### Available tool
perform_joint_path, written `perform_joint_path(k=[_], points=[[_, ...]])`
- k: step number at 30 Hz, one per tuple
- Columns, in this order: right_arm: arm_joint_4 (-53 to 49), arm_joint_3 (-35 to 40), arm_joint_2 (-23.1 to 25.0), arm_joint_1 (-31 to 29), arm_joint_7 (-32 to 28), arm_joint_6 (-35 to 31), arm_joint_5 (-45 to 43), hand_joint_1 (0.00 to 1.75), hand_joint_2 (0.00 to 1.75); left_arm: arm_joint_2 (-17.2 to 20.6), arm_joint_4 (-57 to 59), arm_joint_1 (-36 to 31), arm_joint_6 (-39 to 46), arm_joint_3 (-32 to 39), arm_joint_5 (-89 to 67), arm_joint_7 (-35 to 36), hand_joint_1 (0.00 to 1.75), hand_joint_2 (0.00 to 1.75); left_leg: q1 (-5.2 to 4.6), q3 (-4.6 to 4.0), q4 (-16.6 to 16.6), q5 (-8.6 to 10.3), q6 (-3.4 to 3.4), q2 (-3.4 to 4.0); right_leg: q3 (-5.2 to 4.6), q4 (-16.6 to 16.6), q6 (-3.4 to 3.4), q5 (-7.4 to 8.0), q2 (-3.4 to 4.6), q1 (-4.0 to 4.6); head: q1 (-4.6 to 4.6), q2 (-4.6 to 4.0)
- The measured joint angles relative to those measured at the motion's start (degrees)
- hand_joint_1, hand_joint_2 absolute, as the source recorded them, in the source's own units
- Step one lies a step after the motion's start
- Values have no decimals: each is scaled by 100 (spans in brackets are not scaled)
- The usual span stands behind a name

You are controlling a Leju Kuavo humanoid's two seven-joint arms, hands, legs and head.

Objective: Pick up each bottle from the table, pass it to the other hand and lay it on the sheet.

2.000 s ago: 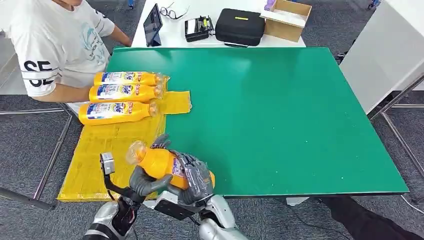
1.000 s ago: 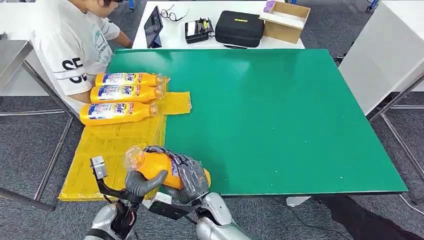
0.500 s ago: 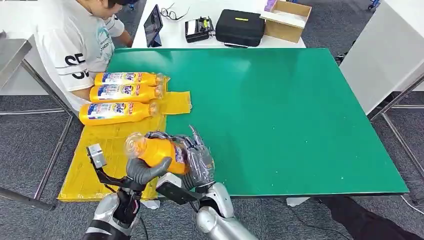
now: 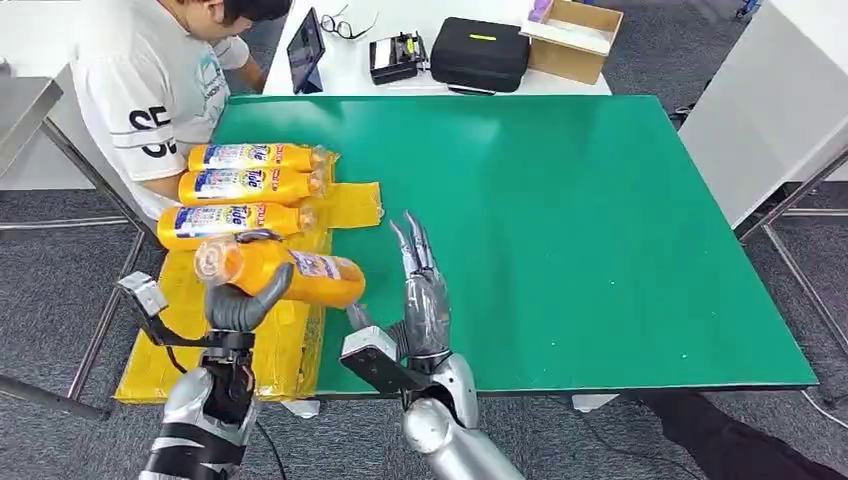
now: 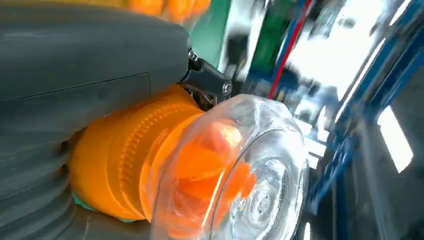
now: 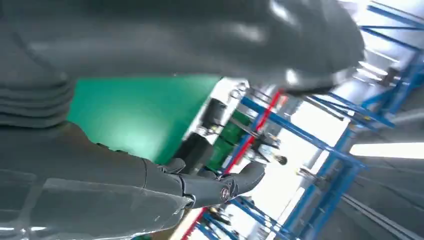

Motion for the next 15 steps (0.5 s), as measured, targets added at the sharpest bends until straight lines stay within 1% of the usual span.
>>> perform_joint_path(k=[2,4,5,6,9,11,12,13,15], points=[[-118,-33,2,32,-127,-2,31,0,0,-2,2,-128,325,109,-377,-171,175,175,0,0,0,0,0,1,0,0,0,0,0,0,0,0],[-201,-61,2,55,-169,-2,42,0,0,-2,20,-241,455,182,-529,-233,175,175,0,-1,0,0,0,0,1,0,0,0,0,0,0,0],[-235,-70,2,62,-228,-2,11,0,0,-2,28,-276,634,215,-748,-320,175,175,0,-1,0,0,0,0,0,1,0,0,0,0,0,0],[-286,-81,4,73,-319,-2,-61,0,0,0,35,-311,1037,223,-1237,-489,175,175,0,-2,0,0,0,2,-1,1,0,0,0,0,0,0],[-455,-101,4,88,-444,-2,-287,0,0,57,140,-552,2837,228,-3807,-869,175,175,0,-8,0,1,0,-3,-3,1,0,0,-1,0,0,0],[-532,-81,4,78,-425,-2,-437,0,0,182,341,-801,3997,228,-5964,-750,175,175,0,-8,0,1,1,-13,1,1,0,0,-2,0,0,0],[-554,-72,4,75,-425,-2,-477,0,0,252,451,-904,4342,241,-6807,-742,175,175,0,-8,0,1,0,-12,1,2,0,0,-1,0,0,0],[-569,-70,4,74,-425,-2,-494,0,0,304,545,-990,4487,263,-7398,-737,175,175,0,-8,0,1,1,-12,1,2,0,0,-1,0,0,0],[-586,-68,4,72,-473,-2,-568,0,0,400,759,-1116,4522,265,-7919,-564,175,175,0,-8,0,2,0,-12,0,2,0,0,-1,0,0,0]])
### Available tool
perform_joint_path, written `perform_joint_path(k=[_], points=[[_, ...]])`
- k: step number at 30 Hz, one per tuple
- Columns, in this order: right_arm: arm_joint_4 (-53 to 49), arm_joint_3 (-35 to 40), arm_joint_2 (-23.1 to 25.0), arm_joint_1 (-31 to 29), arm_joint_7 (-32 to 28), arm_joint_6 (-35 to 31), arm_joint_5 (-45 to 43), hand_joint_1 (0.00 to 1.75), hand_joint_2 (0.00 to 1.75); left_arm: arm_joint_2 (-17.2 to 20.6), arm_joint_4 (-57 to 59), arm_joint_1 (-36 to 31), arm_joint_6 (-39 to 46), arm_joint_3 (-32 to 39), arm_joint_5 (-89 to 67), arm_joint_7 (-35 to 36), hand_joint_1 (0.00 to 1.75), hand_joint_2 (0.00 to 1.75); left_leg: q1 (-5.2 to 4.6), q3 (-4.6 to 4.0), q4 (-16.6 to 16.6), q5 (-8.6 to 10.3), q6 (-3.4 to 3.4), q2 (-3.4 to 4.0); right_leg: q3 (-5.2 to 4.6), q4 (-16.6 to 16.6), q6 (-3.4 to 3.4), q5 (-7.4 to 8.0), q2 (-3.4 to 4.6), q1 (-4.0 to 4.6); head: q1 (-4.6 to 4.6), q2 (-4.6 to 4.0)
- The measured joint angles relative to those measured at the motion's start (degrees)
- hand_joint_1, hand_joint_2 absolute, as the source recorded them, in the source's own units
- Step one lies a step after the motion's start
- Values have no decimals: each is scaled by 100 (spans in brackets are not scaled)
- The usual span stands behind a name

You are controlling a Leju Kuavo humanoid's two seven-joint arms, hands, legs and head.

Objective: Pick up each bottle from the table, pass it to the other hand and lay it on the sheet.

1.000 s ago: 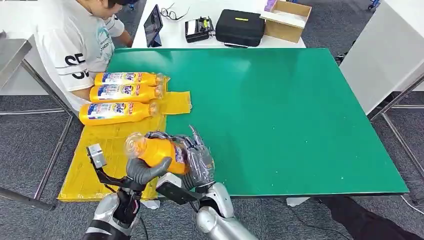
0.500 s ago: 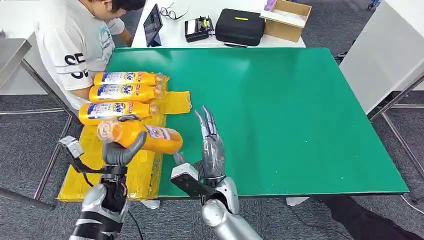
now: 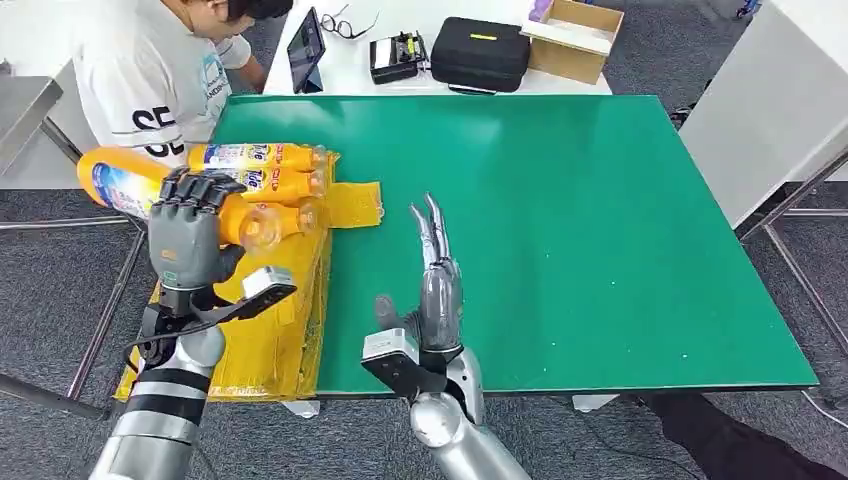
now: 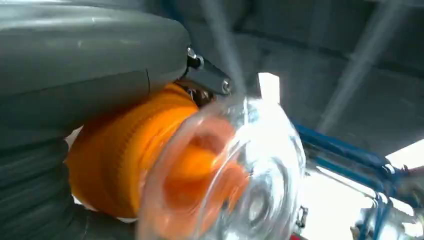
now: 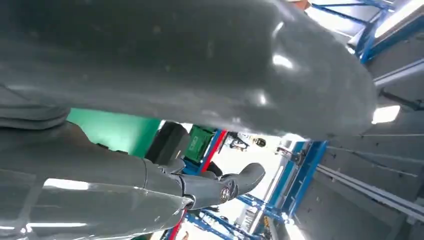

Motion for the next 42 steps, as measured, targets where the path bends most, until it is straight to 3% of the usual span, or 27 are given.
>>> perform_joint_path(k=[6,15,26,33,42], points=[[-138,-15,-11,12,-76,0,-199,0,0,536,902,-434,-287,-204,-1265,706,175,175,0,0,0,2,-1,10,-6,1,0,1,3,1,0,0],[-428,-35,-55,170,24,0,-212,0,0,1245,729,-341,-1999,-706,-393,885,175,175,1,-5,0,0,-3,13,-11,2,-1,-1,2,0,0,0],[-500,-55,-57,220,29,0,-210,0,0,1447,568,-243,-2219,-879,-257,885,175,175,1,-6,0,1,-3,14,-14,2,-1,1,2,1,0,0],[-518,-61,-66,260,50,7,-192,0,0,1595,881,-369,-3316,-911,373,976,175,175,1,-8,0,0,-4,21,-22,2,-1,0,4,0,0,0],[-481,-61,-72,304,64,52,-282,0,0,1709,1517,-645,-3685,-1244,335,1128,175,175,0,-8,0,1,-4,20,-20,2,-1,0,4,0,0,0]])
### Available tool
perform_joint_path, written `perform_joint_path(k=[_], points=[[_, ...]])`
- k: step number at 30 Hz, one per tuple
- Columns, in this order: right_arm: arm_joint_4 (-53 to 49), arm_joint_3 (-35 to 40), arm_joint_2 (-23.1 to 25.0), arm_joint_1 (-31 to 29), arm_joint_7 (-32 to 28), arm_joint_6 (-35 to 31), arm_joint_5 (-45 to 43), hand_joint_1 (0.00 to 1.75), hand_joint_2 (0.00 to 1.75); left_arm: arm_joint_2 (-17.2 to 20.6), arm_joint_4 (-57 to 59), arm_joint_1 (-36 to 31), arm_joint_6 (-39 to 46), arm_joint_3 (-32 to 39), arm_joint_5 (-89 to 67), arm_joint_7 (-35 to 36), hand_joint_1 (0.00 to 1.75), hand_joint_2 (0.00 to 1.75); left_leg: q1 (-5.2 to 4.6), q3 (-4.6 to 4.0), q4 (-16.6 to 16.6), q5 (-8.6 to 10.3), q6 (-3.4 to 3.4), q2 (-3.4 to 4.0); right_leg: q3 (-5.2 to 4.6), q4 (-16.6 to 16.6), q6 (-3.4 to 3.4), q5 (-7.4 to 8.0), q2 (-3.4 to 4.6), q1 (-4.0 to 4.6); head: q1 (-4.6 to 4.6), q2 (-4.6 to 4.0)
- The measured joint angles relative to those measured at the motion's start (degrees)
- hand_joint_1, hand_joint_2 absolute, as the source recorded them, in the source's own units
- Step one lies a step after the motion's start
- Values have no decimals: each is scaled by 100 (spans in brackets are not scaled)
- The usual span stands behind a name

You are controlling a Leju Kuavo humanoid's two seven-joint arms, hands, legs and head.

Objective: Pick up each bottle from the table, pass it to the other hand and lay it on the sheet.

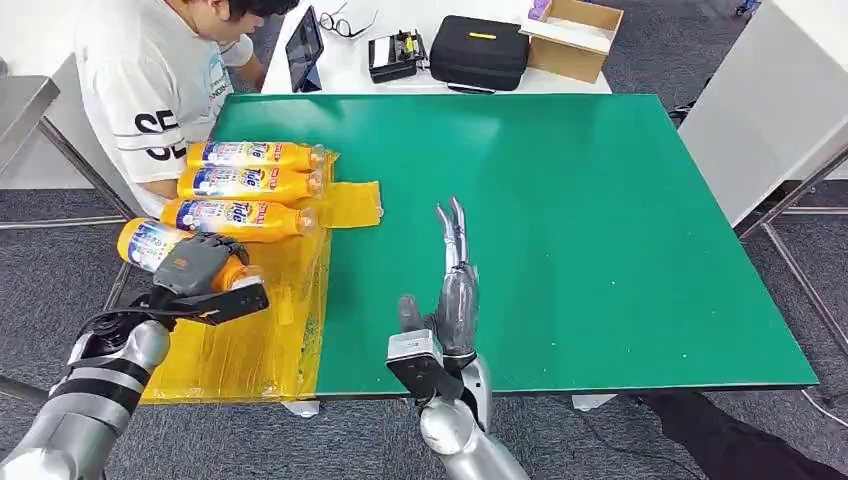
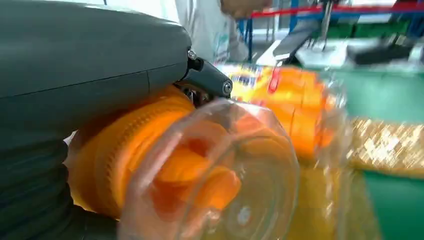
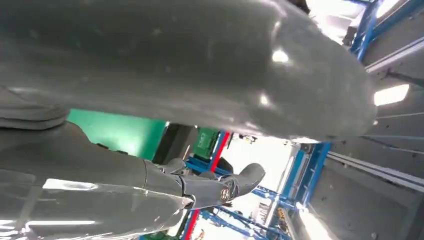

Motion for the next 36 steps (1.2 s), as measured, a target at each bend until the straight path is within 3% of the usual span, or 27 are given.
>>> perform_joint_path(k=[17,25,36], points=[[122,0,0,12,28,24,2,0,0,-24,815,-306,-50,-389,-22,614,175,175,0,0,0,0,0,1,-2,0,0,0,0,0,0,0],[269,-4,2,4,46,52,22,0,0,-68,802,-420,-494,-537,335,443,175,175,0,1,0,1,0,-7,2,0,0,0,-1,0,0,0],[551,-39,20,-32,63,68,35,0,0,-398,767,-591,-607,-1119,330,422,175,175,-2,0,1,1,1,-18,8,0,2,1,-3,-2,0,0]])
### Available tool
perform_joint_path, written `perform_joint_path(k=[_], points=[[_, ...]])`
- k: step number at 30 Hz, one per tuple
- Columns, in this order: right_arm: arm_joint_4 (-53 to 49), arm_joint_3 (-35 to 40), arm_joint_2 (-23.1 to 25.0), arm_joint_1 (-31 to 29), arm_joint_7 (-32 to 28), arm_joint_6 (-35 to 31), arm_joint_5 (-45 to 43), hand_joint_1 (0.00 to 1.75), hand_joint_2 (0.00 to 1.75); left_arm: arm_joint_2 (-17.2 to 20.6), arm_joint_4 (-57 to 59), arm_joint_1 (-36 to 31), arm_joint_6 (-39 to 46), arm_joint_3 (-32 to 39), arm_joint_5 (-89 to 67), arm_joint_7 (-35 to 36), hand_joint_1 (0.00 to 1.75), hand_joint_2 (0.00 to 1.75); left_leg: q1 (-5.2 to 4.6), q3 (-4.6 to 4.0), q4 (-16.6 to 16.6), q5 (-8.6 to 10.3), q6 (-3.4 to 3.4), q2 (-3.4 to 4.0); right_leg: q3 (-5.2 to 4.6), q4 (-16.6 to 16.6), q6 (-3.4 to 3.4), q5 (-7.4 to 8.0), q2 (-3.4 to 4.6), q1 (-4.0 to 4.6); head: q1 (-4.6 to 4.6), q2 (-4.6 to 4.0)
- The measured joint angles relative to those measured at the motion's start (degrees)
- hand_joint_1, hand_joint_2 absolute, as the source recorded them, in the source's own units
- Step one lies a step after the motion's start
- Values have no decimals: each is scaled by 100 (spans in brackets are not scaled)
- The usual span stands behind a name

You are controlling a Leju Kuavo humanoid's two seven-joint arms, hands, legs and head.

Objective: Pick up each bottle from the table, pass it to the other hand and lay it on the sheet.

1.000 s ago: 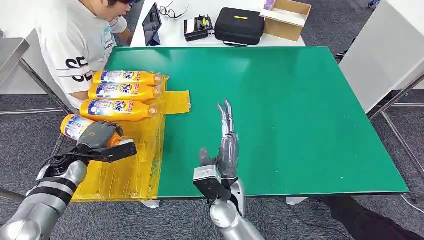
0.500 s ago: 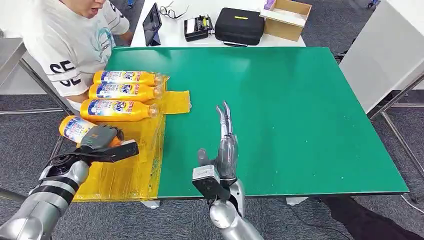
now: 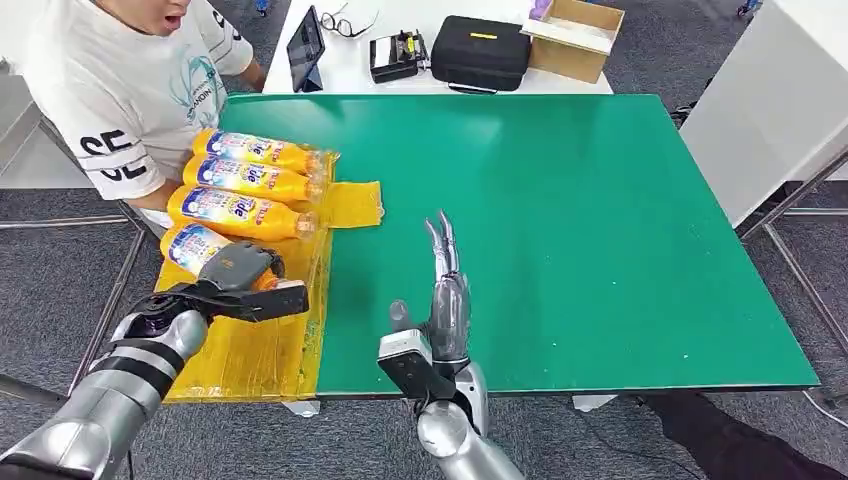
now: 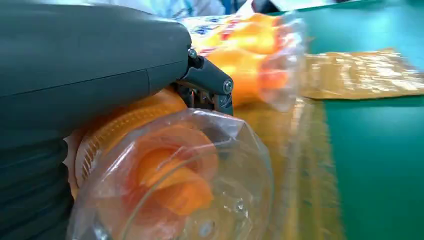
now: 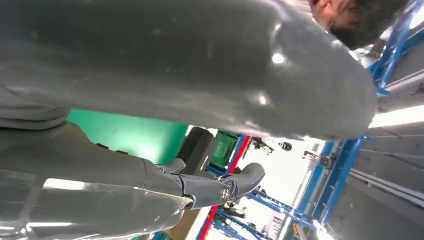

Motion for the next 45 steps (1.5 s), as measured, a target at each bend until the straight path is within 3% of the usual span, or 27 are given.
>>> perform_joint_path(k=[13,14,15,16,17,18,19,26,27,45], points=[[155,-64,13,-9,-2,24,-20,0,0,-22,59,-56,-94,-370,85,-116,175,175,1,0,0,0,0,3,1,0,0,0,1,1,0,0],[164,-64,13,-11,-2,28,-31,0,0,-22,72,-66,-101,-385,83,-116,157,175,1,0,0,0,0,3,2,0,0,0,1,1,0,0],[175,-64,13,-12,-2,35,-48,0,0,-18,90,-84,-123,-420,83,-116,103,175,1,0,0,0,0,2,3,0,0,0,0,1,0,0],[186,-64,13,-14,-4,42,-55,0,0,-5,120,-109,-155,-466,72,-114,77,175,1,0,0,0,0,2,3,0,0,0,0,1,0,0],[195,-64,15,-16,-11,46,-63,0,0,9,151,-134,-164,-518,70,-114,82,175,1,1,0,0,0,1,4,0,0,0,0,1,0,0],[205,-64,15,-17,-17,61,-72,0,0,22,185,-157,-170,-573,66,-112,56,175,1,1,0,0,0,2,4,0,0,0,0,1,0,0],[212,-64,15,-19,-22,74,-85,0,0,33,212,-181,-186,-621,63,-107,5,175,1,1,0,0,0,2,4,0,0,0,1,1,0,0],[269,-64,22,-27,-24,131,-120,0,0,85,415,-213,-184,-903,67,-13,0,175,2,1,0,0,0,1,5,1,0,-1,0,2,0,0],[278,-64,22,-29,-26,131,-125,0,0,101,422,-215,-203,-931,123,-37,0,0,1,1,0,0,0,1,5,1,0,-1,0,1,0,0],[529,-64,46,-105,-153,116,-238,0,0,435,369,-272,-1287,-1111,1348,-748,0,0,2,3,0,0,0,0,8,1,0,-1,0,2,0,0]])
